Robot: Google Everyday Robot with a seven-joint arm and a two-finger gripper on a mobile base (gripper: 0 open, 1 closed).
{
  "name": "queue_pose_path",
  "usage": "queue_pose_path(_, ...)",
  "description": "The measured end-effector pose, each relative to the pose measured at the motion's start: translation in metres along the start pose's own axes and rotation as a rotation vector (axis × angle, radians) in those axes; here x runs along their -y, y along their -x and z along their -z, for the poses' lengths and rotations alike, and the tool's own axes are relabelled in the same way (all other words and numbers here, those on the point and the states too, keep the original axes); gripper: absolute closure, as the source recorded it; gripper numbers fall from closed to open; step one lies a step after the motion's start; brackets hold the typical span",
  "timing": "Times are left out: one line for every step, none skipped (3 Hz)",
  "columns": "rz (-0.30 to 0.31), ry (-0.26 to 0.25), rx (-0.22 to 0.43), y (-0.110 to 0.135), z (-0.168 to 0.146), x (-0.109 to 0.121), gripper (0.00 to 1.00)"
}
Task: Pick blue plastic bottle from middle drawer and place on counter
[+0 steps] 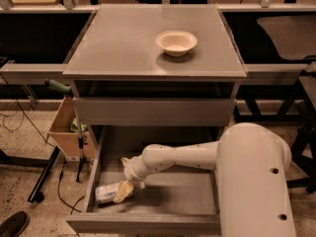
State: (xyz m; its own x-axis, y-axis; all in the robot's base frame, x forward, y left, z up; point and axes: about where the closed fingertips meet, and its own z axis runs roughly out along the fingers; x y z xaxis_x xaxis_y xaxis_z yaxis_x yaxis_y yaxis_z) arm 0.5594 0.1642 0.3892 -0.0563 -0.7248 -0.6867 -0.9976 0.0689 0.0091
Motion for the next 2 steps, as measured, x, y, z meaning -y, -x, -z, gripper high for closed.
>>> queue_pose_path(-0.031,0.001,-0.039,-0.009,-0.003,0.001,0.00)
queue_pose_path(-0.070,0.026,-0.081,0.003,-0.020,0.014,0.14)
